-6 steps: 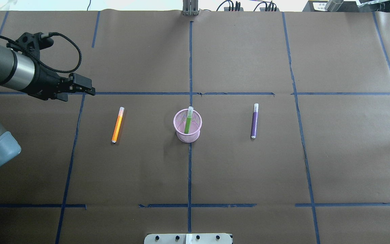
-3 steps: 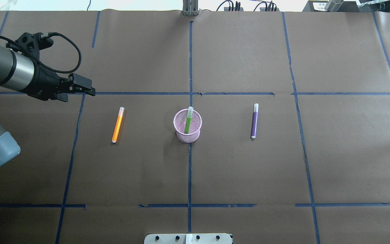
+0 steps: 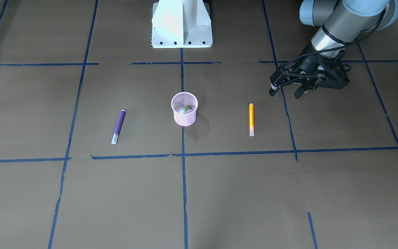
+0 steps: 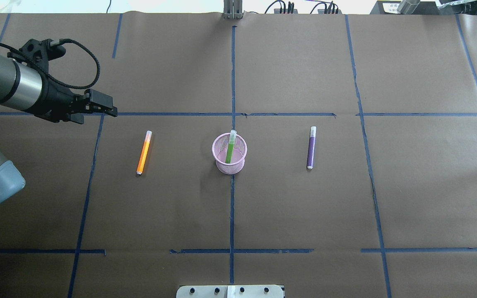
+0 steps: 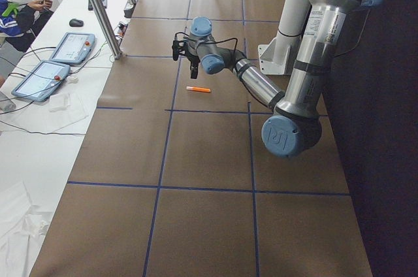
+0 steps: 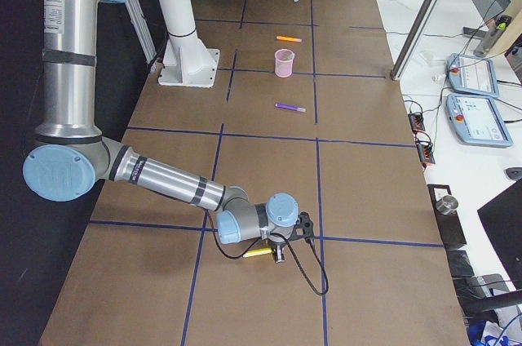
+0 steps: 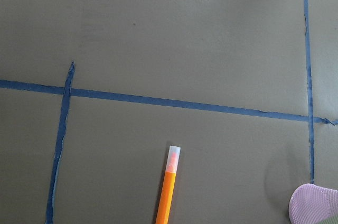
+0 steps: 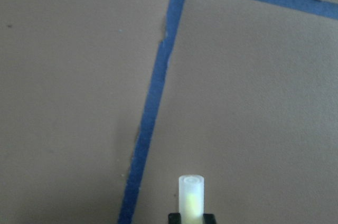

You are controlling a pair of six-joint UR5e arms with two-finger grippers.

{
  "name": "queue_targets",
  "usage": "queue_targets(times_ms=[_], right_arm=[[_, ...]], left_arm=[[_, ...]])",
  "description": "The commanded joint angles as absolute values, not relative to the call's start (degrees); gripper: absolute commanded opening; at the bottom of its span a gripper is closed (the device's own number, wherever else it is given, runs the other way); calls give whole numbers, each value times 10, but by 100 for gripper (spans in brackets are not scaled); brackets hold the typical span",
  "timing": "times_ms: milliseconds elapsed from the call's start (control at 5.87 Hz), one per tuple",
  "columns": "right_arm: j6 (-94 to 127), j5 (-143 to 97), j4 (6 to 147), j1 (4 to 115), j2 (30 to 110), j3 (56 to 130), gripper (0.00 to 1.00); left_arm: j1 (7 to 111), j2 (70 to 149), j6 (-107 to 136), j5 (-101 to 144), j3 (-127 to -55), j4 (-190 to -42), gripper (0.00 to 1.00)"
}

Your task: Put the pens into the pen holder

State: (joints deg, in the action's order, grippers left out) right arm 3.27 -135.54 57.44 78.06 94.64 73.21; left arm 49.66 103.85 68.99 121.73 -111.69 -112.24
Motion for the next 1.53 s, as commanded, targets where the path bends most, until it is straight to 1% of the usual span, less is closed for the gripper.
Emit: queue_targets(times_ms=[0, 170, 341, 511, 852, 1022, 1192, 1362], right_arm=[[33, -1431, 575, 818, 938, 740, 0], [37, -1476, 573, 836, 935, 752, 0], [59, -1497, 558, 840, 934, 803, 0], [128, -1492, 556, 839, 930, 876, 0], [279, -1464, 556, 823, 875, 977, 0], [412, -1390, 556, 754, 824, 1033, 0], [523, -1309, 558, 672, 779, 1073, 0], [586, -1220, 560, 590, 764, 1116, 0]], left_arm=[[497, 1037, 689, 1217, -1116, -1122, 100], [497, 1035, 689, 1217, -1115, -1122, 100], [496, 1038, 689, 1215, -1108, -1121, 100], [474, 1041, 690, 1212, -1102, -1114, 100], [458, 1052, 690, 1207, -1085, -1105, 100], [454, 1062, 691, 1206, -1068, -1105, 100], [449, 1065, 691, 1206, -1060, -1105, 100], [444, 1066, 690, 1206, -1044, -1104, 100]])
